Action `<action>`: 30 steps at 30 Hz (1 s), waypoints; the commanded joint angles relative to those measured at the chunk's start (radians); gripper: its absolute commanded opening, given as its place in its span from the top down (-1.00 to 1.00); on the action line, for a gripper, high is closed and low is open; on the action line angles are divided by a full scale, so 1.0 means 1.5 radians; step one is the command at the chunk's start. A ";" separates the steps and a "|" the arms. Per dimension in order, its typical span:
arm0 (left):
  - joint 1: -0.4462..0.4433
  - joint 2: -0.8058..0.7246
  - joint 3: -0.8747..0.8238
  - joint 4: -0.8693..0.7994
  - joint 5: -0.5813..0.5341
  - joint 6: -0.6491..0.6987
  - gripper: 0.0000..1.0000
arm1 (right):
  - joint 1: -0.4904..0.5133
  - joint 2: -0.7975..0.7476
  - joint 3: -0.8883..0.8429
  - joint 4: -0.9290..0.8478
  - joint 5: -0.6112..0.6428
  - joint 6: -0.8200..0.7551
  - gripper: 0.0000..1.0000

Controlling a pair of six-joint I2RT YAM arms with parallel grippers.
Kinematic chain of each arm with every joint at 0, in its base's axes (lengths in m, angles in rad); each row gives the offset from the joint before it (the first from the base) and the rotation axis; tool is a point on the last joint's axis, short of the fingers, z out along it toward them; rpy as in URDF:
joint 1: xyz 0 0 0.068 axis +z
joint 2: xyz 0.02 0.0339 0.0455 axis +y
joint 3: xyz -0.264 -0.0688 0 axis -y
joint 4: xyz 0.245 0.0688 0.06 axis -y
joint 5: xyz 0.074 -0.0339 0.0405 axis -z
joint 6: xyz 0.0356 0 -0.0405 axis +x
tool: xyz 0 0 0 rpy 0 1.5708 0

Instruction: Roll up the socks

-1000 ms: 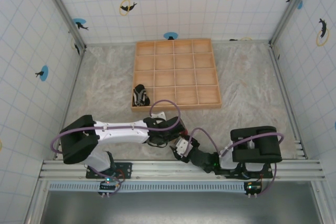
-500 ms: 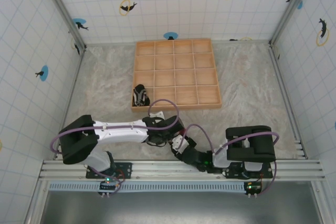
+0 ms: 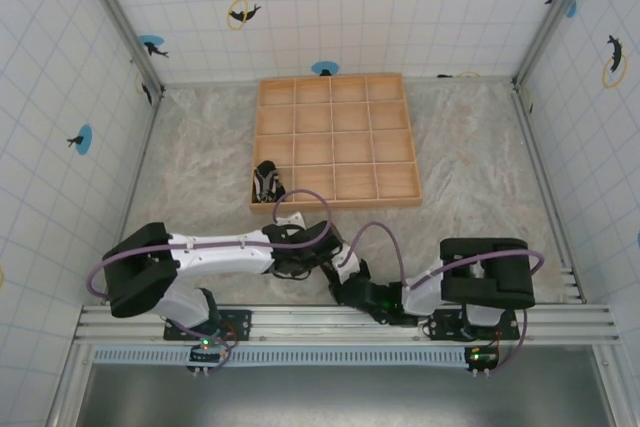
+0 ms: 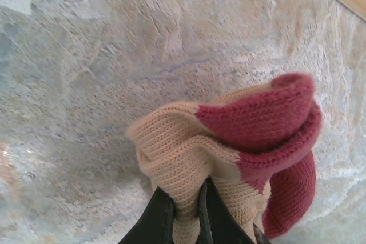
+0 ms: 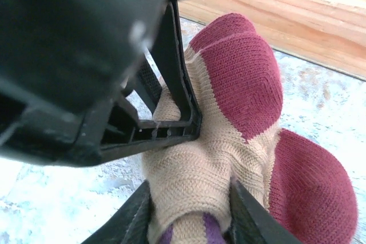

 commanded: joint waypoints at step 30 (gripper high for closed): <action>-0.051 -0.131 -0.087 0.117 -0.065 0.020 -0.03 | -0.196 -0.142 -0.176 -0.175 -0.414 0.484 1.00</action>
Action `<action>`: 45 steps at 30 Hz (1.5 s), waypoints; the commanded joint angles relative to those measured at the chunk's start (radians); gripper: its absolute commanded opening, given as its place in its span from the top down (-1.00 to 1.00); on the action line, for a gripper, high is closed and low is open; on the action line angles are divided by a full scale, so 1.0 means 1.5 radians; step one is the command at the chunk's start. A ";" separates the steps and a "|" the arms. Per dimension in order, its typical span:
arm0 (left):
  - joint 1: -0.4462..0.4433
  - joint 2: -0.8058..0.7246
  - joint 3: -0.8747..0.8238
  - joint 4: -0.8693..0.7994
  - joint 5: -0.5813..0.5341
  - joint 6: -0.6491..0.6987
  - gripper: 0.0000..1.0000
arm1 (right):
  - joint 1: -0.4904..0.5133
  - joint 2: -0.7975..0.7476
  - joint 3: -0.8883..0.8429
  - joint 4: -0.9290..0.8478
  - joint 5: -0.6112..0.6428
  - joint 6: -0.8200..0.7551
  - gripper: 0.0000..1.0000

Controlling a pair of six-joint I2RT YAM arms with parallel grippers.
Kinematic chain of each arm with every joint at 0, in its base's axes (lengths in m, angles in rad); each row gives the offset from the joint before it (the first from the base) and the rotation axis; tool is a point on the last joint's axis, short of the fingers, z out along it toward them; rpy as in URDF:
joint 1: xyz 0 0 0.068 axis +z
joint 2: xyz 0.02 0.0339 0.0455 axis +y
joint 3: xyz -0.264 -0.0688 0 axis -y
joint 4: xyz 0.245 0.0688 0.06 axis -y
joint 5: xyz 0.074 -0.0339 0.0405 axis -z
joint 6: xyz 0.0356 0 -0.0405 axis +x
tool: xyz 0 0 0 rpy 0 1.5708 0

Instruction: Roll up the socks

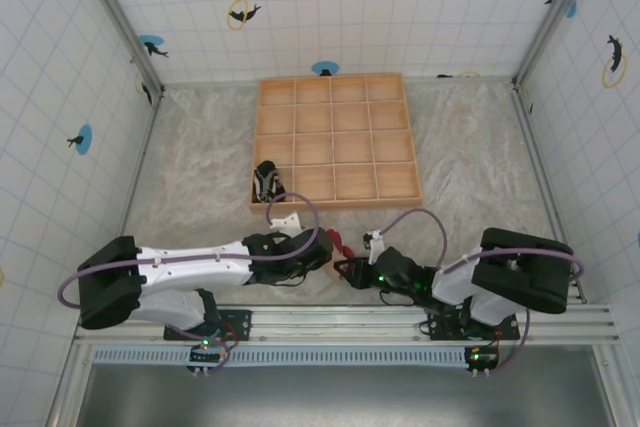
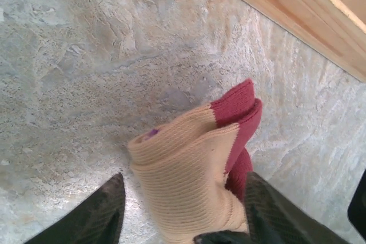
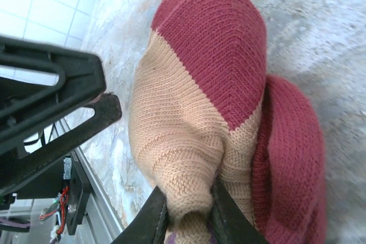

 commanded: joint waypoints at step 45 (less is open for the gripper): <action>-0.048 0.154 -0.105 0.378 0.026 -0.036 -0.14 | -0.010 -0.134 -0.179 -0.373 0.047 0.266 1.00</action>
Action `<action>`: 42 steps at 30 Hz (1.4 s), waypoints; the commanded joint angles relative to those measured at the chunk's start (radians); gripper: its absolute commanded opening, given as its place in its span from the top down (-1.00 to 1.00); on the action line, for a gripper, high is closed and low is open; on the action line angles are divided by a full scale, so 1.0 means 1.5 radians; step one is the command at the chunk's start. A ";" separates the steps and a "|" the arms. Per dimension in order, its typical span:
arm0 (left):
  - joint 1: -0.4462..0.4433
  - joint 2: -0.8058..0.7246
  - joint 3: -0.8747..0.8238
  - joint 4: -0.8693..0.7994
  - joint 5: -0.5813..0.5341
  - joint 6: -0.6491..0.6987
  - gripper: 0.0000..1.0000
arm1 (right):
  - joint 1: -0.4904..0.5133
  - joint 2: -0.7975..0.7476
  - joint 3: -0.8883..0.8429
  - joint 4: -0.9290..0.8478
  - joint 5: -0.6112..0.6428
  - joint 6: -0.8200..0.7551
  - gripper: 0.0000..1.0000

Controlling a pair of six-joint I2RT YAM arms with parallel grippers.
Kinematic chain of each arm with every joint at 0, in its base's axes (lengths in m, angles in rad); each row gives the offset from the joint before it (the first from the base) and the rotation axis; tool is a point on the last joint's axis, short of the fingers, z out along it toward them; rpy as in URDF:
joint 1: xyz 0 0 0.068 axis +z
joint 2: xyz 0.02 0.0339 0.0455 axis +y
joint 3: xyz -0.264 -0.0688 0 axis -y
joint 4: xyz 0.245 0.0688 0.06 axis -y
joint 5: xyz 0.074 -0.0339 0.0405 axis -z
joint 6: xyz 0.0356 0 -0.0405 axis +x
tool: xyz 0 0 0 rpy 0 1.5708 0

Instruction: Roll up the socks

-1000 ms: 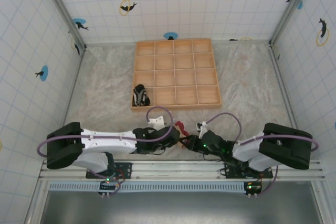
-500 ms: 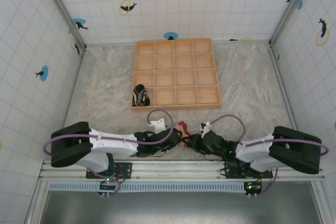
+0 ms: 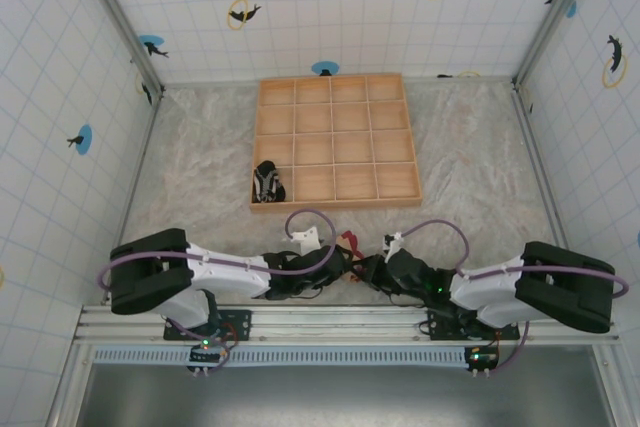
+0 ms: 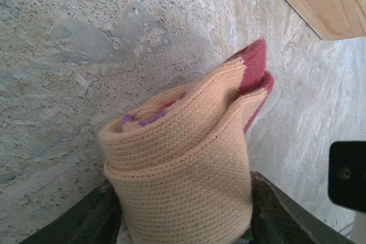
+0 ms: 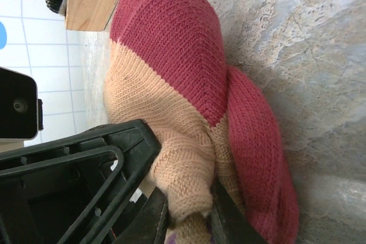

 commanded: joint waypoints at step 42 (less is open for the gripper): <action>0.054 0.075 0.036 0.017 0.082 0.290 1.00 | -0.183 -0.177 -0.037 -0.296 -0.213 -0.210 -0.45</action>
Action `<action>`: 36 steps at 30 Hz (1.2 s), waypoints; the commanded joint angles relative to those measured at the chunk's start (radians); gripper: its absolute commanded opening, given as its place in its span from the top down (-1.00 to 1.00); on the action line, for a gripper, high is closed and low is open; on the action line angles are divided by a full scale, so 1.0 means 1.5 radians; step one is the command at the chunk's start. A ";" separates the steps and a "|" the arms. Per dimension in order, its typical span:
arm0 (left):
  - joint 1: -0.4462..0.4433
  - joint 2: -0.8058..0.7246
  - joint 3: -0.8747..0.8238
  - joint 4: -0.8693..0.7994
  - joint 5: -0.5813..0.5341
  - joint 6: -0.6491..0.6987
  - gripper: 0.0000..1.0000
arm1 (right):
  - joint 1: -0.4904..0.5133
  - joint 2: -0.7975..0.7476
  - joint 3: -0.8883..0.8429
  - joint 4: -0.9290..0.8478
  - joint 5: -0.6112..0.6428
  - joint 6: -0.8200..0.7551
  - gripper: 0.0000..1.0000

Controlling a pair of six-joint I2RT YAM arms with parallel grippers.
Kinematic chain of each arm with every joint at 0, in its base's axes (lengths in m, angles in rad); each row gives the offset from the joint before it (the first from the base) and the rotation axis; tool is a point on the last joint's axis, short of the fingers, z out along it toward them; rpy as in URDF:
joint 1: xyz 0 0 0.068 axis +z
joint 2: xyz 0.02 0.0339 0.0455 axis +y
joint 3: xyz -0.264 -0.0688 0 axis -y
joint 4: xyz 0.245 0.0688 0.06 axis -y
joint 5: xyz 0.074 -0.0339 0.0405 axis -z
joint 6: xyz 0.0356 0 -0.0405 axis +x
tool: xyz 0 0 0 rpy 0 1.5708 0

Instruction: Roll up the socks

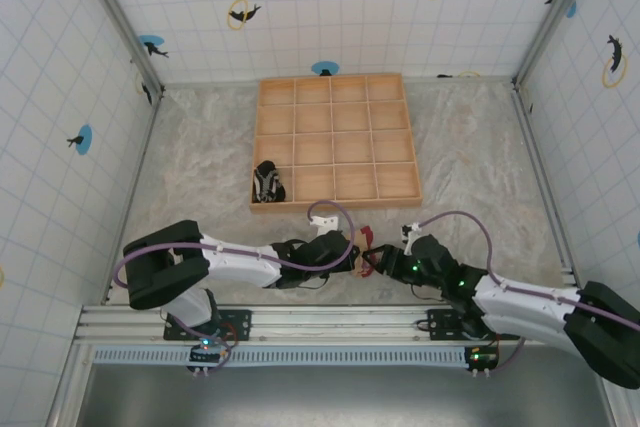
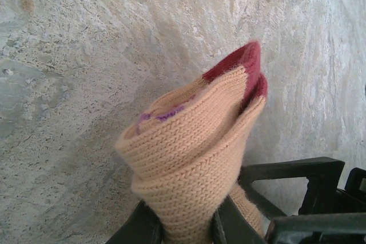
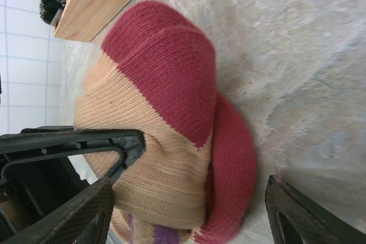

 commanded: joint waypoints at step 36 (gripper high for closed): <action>0.009 -0.058 0.032 -0.134 -0.021 -0.008 -0.89 | 0.017 0.014 0.022 -0.122 0.036 -0.073 1.00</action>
